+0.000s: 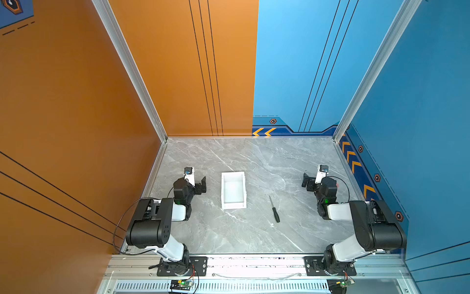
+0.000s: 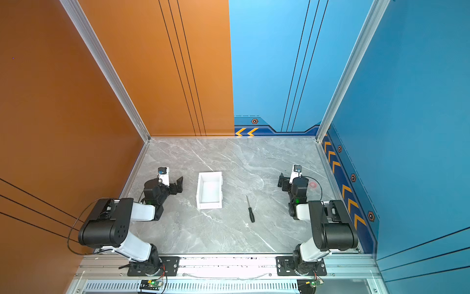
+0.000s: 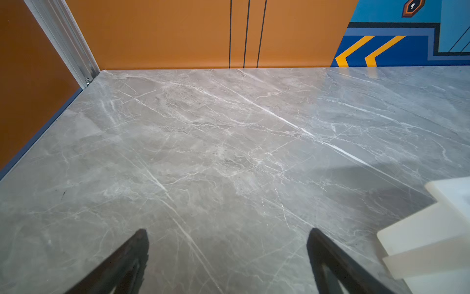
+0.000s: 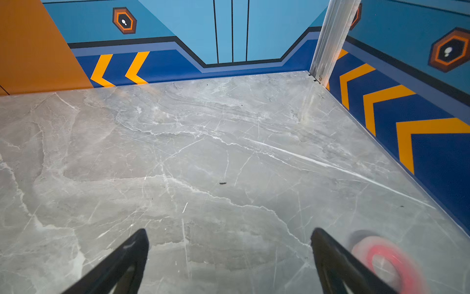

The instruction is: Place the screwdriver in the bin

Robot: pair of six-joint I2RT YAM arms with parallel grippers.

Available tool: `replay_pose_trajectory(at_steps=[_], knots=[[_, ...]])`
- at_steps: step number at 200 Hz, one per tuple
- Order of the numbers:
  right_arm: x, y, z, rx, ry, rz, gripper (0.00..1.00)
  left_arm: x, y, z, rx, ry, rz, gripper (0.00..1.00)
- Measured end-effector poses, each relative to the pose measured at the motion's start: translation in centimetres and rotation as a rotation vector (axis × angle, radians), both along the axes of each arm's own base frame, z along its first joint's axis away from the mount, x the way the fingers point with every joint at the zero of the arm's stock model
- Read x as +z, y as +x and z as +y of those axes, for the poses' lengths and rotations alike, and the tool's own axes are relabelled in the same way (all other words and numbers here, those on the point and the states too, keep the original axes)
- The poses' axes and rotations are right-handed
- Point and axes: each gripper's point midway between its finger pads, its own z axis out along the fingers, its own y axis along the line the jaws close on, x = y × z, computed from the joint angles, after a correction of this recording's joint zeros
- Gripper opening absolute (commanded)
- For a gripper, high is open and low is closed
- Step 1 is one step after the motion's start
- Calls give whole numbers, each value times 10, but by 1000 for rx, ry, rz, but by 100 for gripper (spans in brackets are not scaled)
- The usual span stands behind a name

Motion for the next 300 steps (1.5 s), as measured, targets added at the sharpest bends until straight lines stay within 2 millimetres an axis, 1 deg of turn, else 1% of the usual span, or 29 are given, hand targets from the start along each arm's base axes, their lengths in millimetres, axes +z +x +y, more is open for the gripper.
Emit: replay_pose_trajectory(at_steps=[200,266,286,300], knots=[[0,0,0,0,0,0,100,0,0,0,0,0,0,98],[0,0,0,-14,-10,0,100,0,0,-10,-17,27,-1,98],[-3,-1,-2,-25,-14,24,100,6,0,-9,-7,38,-11,98],[-1,1,-4,-38,-20,44,100,17,-1,-7,5,41,-35,98]])
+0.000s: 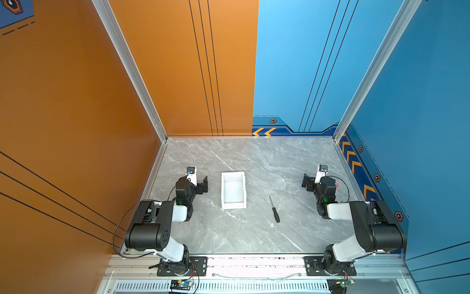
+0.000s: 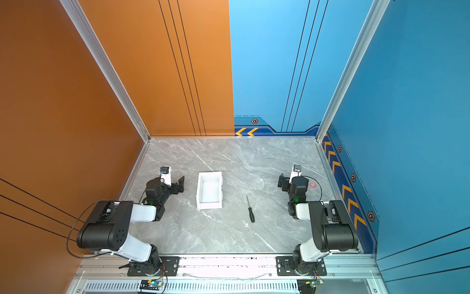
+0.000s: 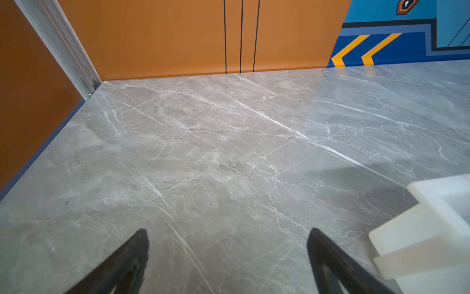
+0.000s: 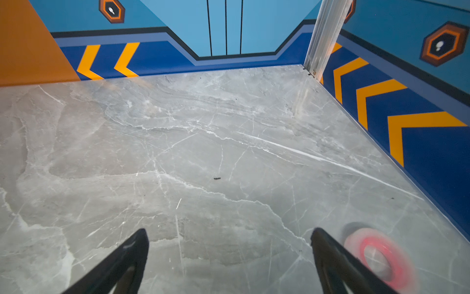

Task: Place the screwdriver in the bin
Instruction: 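Move the right gripper over the black-handled screwdriver while the left arm lifts slightly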

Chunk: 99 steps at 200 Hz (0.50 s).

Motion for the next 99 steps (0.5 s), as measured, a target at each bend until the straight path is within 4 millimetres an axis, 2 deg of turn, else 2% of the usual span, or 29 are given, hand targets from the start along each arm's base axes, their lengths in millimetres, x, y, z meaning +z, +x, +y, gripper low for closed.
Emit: replay_pose_trajectory(at_steps=[34,66,99], knots=[[37,4,-3,-22,-4,-29,100,29,-2,3,18,6,-73,98],[80,4,0,-40,55,-33,100,32,-4,5,49,21,-40,98],[117,6,10,-104,221,43,100,47,8,13,92,54,12,98]])
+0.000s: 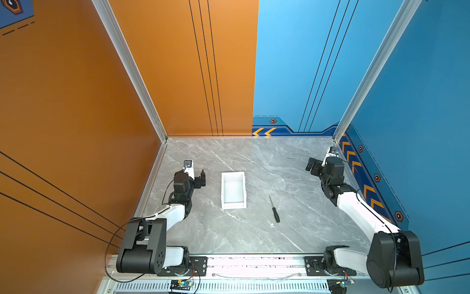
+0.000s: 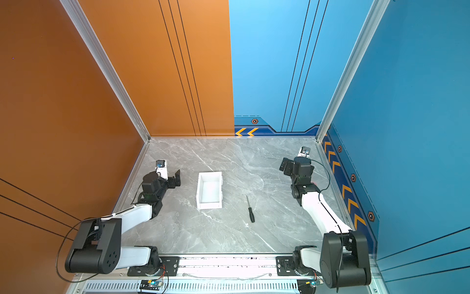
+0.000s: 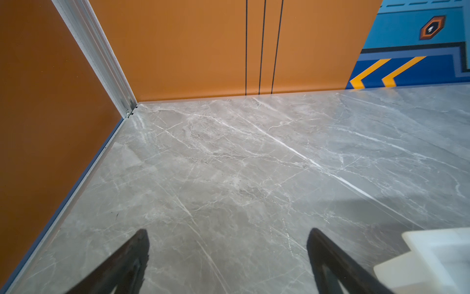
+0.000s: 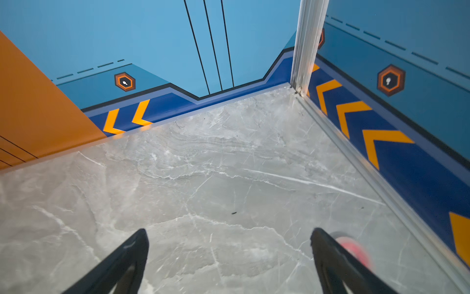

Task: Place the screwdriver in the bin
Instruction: 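Move the right gripper over the black-handled screwdriver while the left arm lifts slightly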

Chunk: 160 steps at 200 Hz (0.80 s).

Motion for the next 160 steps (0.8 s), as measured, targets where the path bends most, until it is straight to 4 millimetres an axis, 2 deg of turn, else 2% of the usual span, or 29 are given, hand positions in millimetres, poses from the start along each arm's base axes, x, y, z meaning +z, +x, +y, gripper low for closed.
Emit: replay_pose_trajectory(at_steps=[18,39,59,84,106,124,135,160], knots=[[16,-8,11,36,80,10,100,14,6,3,8,26,37,98],[15,-30,27,97,174,20,100,30,8,1,-8,56,109,98],[-1,-47,44,131,202,107,100,49,6,-6,-55,87,198,98],[-28,-76,88,232,159,253,100,71,-3,-18,-126,101,296,98],[-46,-101,120,314,111,353,94,84,-15,-28,-182,89,369,98],[-62,-117,138,356,78,434,86,90,-26,-36,-228,70,435,98],[-74,-127,148,379,54,491,85,90,-30,-43,-260,57,473,98],[-97,-148,164,430,-18,593,81,82,-45,-62,-363,1,557,98]])
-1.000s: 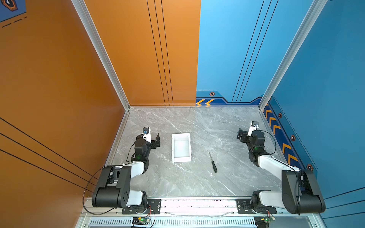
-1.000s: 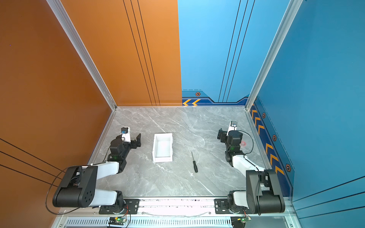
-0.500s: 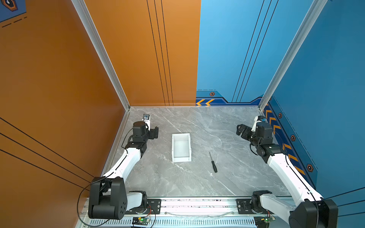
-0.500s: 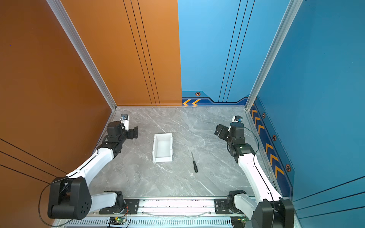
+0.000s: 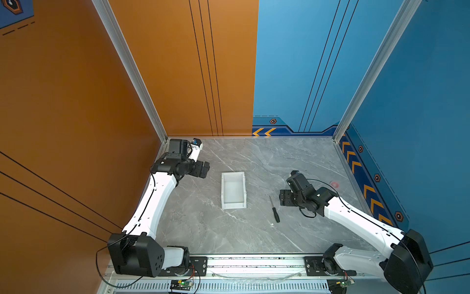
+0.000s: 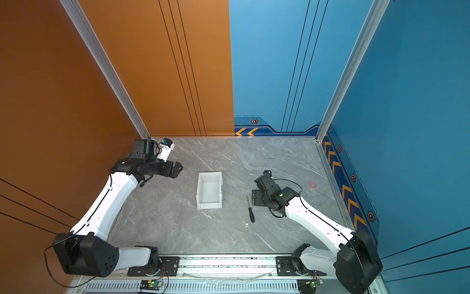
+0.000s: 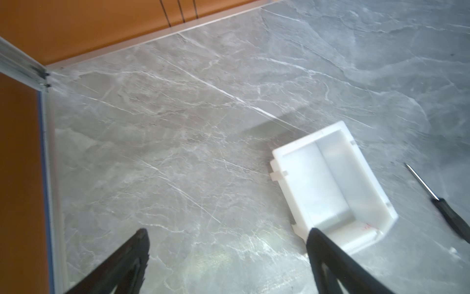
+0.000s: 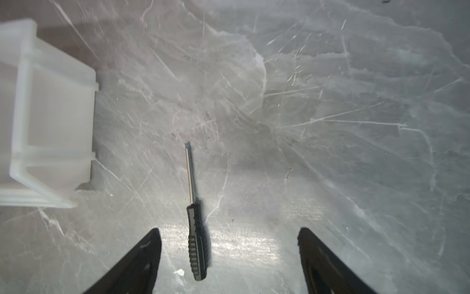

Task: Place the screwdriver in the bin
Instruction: 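Move the right gripper over the black-handled screwdriver while the left arm lifts slightly, then lower the right gripper and close it on the screwdriver handle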

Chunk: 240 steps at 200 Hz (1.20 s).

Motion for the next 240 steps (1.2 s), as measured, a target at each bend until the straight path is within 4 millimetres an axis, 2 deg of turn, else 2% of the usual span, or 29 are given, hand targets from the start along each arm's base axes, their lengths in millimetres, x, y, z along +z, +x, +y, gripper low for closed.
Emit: replay_pose_trajectory(at_steps=[39,103,116,131,183,240], knots=[[-22,-21,16,77,-65,81,65,-11,-22,-19,-88,-43,81,98],[-59,-42,34,142,-148,188,56,-20,-36,-28,-119,-58,123,98],[-62,-43,35,141,-151,194,54,-20,-37,-31,-128,-59,126,98],[-64,-41,36,133,-147,194,48,-20,-37,-32,-132,-59,126,98],[-82,-41,38,120,-172,228,45,-20,-39,-37,-149,-62,126,98],[-93,-39,41,110,-174,235,41,-15,-42,-43,-168,-66,114,98]])
